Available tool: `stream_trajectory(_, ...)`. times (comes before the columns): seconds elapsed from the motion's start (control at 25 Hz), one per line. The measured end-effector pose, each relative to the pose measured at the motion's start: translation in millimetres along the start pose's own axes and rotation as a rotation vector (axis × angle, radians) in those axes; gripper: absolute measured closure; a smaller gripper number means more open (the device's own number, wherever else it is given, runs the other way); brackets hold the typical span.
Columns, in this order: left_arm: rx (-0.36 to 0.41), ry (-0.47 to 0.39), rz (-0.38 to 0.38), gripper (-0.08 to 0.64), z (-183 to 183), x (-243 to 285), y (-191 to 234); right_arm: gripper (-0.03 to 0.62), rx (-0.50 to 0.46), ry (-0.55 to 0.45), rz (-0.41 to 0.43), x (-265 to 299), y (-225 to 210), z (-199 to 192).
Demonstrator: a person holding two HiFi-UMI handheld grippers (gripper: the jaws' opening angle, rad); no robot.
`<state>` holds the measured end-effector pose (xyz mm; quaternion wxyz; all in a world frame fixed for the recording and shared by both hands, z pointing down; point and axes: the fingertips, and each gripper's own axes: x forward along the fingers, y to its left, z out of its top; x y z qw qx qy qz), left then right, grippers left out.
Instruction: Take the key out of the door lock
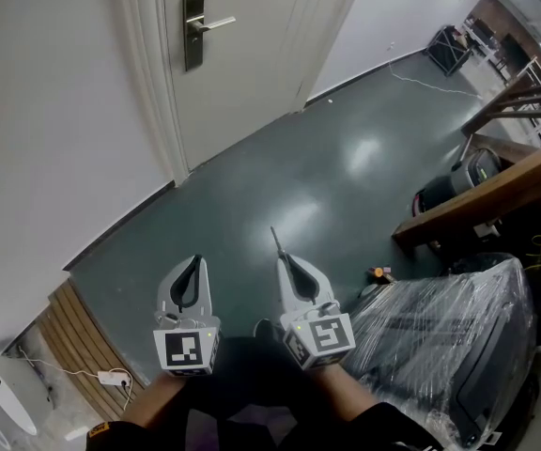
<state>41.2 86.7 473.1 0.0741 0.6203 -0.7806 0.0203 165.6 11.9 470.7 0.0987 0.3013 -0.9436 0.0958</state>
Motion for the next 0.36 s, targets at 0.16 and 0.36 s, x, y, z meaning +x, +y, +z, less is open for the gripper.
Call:
stream_trajectory(0.16, -0.003, -0.009, -0.007, 0.543, 1, -2, 4, 0.577, -0.004, -0.004, 0.007, 2, 6, 0)
stream_trajectory(0.36, -0.013, -0.017, -0.007, 0.543, -1, -3, 14, 0.578, -0.007, -0.004, 0.004, 6, 14, -1)
